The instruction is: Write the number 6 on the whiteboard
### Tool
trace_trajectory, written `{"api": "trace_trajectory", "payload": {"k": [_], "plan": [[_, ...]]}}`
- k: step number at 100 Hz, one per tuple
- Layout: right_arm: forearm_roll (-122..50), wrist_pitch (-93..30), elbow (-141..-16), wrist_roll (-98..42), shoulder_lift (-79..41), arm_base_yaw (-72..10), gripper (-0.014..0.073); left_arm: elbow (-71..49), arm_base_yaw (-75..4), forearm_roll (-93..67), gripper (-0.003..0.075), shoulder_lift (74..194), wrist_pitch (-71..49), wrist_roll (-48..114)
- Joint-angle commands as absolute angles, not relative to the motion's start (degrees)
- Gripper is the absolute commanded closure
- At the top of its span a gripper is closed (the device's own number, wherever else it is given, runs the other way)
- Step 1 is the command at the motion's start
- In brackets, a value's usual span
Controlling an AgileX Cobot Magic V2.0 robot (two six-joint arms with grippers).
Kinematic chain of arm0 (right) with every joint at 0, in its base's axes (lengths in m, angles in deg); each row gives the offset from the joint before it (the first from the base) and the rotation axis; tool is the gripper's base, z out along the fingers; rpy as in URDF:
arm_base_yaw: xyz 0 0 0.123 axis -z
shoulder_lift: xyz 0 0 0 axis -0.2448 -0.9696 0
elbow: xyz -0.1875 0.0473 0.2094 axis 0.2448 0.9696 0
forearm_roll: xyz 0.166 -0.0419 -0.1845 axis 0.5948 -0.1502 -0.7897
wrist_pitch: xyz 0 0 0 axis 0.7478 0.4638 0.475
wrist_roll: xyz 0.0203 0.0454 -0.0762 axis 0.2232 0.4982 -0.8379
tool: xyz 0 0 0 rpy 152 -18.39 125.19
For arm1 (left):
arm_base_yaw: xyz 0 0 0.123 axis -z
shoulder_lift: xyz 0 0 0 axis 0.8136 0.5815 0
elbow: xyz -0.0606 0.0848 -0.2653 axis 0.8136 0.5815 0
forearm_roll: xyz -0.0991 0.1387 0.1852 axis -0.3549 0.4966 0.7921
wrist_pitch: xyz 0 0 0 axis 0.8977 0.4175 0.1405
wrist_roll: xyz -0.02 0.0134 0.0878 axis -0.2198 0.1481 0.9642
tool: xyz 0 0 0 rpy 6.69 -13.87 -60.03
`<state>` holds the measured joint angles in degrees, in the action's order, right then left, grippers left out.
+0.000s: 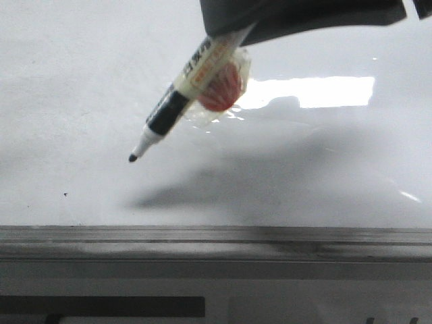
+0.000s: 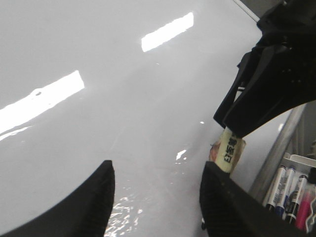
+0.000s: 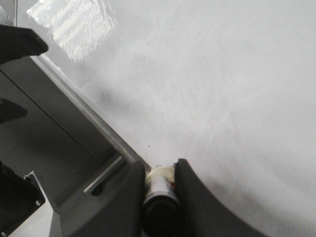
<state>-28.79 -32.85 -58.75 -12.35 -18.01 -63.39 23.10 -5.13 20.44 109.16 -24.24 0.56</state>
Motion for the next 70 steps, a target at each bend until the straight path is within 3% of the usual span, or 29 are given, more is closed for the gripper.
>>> {"api": "trace_trajectory", "payload": {"k": [1, 31, 56, 70], "plan": [[-28.39, -35.02, -62.99, -12.89, -17.53, -60.88, 0.0659, 21.17, -6.77, 19.41, 0.0351, 106.37, -26.34, 0.36], [-30.73, -31.8, -71.34, -13.15, -21.45, -52.13, 0.0659, 21.17, -10.4, 19.28, 0.0351, 105.99, -26.24, 0.36], [-31.76, -31.82, -75.25, -13.15, -28.07, -52.02, 0.0659, 21.17, -10.4, 19.28, 0.0351, 106.09, -26.24, 0.36], [-30.25, -25.99, -75.12, -13.15, -31.9, -52.66, 0.0659, 21.17, -10.4, 19.28, 0.0351, 106.09, -25.76, 0.36]]}}
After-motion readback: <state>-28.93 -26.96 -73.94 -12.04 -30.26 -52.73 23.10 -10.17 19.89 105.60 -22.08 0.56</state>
